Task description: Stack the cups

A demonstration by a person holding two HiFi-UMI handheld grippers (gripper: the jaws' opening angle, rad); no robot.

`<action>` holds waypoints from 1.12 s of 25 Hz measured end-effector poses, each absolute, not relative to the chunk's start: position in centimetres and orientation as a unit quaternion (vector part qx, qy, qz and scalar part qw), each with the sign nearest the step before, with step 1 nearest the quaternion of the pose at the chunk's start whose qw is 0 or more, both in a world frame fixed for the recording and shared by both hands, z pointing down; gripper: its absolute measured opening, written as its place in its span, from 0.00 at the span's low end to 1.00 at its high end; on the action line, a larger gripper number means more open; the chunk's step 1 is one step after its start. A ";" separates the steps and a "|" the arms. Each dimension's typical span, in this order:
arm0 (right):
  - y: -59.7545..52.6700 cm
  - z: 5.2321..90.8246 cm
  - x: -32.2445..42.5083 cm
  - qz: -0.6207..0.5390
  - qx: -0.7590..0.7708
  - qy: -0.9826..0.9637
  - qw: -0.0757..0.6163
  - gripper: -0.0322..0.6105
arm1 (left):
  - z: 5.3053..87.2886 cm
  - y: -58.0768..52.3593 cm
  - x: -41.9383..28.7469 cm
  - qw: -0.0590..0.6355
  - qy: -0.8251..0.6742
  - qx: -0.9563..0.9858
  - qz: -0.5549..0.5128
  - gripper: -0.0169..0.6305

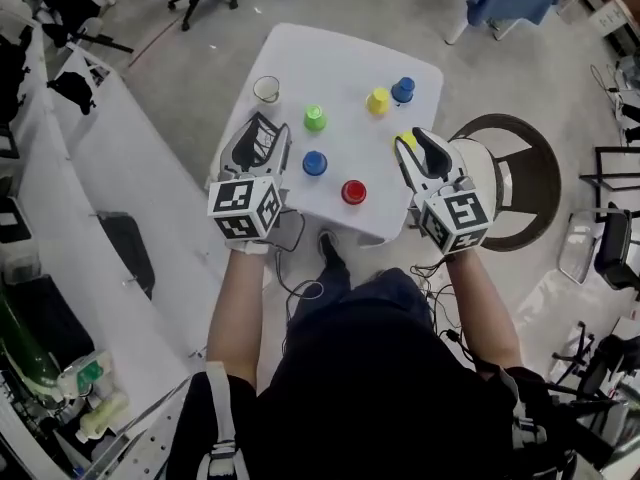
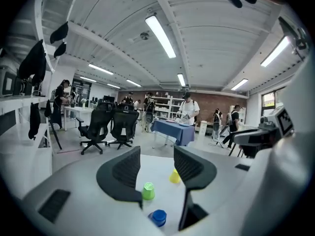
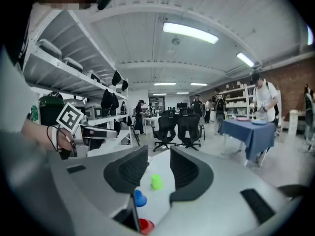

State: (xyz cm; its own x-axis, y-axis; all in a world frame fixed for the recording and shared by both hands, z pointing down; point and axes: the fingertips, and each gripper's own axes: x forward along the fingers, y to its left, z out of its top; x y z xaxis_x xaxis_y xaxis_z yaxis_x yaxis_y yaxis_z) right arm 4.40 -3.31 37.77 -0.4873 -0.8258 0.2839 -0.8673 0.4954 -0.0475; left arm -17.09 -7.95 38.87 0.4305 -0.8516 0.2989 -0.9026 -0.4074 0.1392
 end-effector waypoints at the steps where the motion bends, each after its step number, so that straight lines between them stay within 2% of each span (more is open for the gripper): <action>1: -3.2 39.0 3.8 0.112 0.485 -0.860 0.114 0.26 | 39.6 -8.3 -17.1 0.149 -0.522 0.834 0.096 0.35; 7: -1.8 46.9 1.0 0.167 0.434 -0.870 0.164 0.30 | 43.8 -8.5 -17.2 0.182 -0.517 0.827 0.127 0.35; 10: -1.0 52.0 0.2 0.169 0.390 -0.880 0.214 0.33 | 45.7 -8.7 -17.2 0.192 -0.523 0.818 0.142 0.35; 15: 2.4 63.1 -2.2 0.204 0.281 -0.882 0.319 0.48 | 48.8 -7.4 -17.1 0.220 -0.536 0.798 0.163 0.35; 17: 3.4 66.4 -3.2 0.203 0.257 -0.876 0.354 0.51 | 49.7 -6.6 -17.3 0.229 -0.539 0.792 0.171 0.35; 19: 3.4 68.4 -3.6 0.176 0.260 -0.866 0.388 0.51 | 50.5 -5.9 -17.6 0.236 -0.541 0.788 0.176 0.35; 21: 2.5 68.9 -3.6 0.140 0.279 -0.857 0.411 0.41 | 51.0 -5.3 -18.2 0.242 -0.542 0.785 0.179 0.35; 23: 1.9 68.9 -3.8 0.124 0.289 -0.850 0.422 0.36 | 51.3 -4.9 -18.9 0.246 -0.544 0.782 0.178 0.35; 25: 1.6 68.9 -4.1 0.121 0.292 -0.848 0.426 0.36 | 51.5 -4.8 -19.6 0.250 -0.545 0.781 0.174 0.35; 26: 1.5 69.0 -4.1 0.122 0.294 -0.846 0.428 0.38 | 51.5 -4.8 -19.8 0.251 -0.545 0.782 0.171 0.35; 28: 1.4 69.4 -4.1 0.132 0.300 -0.841 0.430 0.52 | 51.6 -4.9 -20.1 0.254 -0.542 0.784 0.166 0.35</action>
